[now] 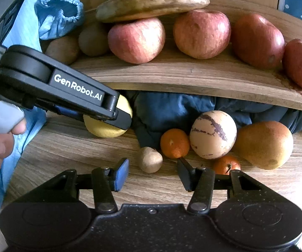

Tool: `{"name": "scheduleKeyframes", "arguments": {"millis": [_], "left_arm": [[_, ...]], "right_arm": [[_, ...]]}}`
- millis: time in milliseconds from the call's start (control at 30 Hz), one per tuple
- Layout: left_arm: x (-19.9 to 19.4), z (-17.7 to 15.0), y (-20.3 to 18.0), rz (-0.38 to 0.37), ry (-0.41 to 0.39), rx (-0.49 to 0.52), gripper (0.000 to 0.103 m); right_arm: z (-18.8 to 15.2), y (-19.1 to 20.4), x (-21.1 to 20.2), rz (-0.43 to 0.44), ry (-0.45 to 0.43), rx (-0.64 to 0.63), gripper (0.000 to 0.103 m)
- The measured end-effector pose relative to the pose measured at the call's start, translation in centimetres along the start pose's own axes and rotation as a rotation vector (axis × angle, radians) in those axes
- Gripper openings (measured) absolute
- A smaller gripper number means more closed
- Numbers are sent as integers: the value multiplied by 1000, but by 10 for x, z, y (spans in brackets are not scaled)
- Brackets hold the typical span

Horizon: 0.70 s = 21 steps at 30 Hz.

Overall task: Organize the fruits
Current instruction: 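Close the left tool on the yellow lemon while the right tool grasps another brown kiwi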

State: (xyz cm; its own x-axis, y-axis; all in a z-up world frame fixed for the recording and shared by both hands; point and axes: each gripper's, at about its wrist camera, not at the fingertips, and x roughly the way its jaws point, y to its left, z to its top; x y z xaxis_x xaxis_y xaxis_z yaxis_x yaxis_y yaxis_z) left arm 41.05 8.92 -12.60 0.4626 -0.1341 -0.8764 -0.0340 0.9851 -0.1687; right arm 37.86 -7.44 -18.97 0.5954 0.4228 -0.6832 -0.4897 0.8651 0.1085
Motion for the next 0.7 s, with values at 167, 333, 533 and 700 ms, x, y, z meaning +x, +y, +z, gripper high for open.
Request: {"name": "scheduleKeyframes", "arguments": {"millis": [167, 333, 533, 700], "left_arm": [[3, 1, -4, 1, 4, 2, 66], [7, 0, -9, -1, 11, 0, 66], [6, 0, -8, -4, 10, -3, 66], [5, -2, -9, -4, 13, 1, 65]], "right_arm": [[1, -3, -1, 4, 6, 14, 52], [-1, -2, -3, 21, 17, 23, 51], [1, -1, -2, 13, 13, 30, 48], [0, -1, -1, 0, 13, 39, 40]]}}
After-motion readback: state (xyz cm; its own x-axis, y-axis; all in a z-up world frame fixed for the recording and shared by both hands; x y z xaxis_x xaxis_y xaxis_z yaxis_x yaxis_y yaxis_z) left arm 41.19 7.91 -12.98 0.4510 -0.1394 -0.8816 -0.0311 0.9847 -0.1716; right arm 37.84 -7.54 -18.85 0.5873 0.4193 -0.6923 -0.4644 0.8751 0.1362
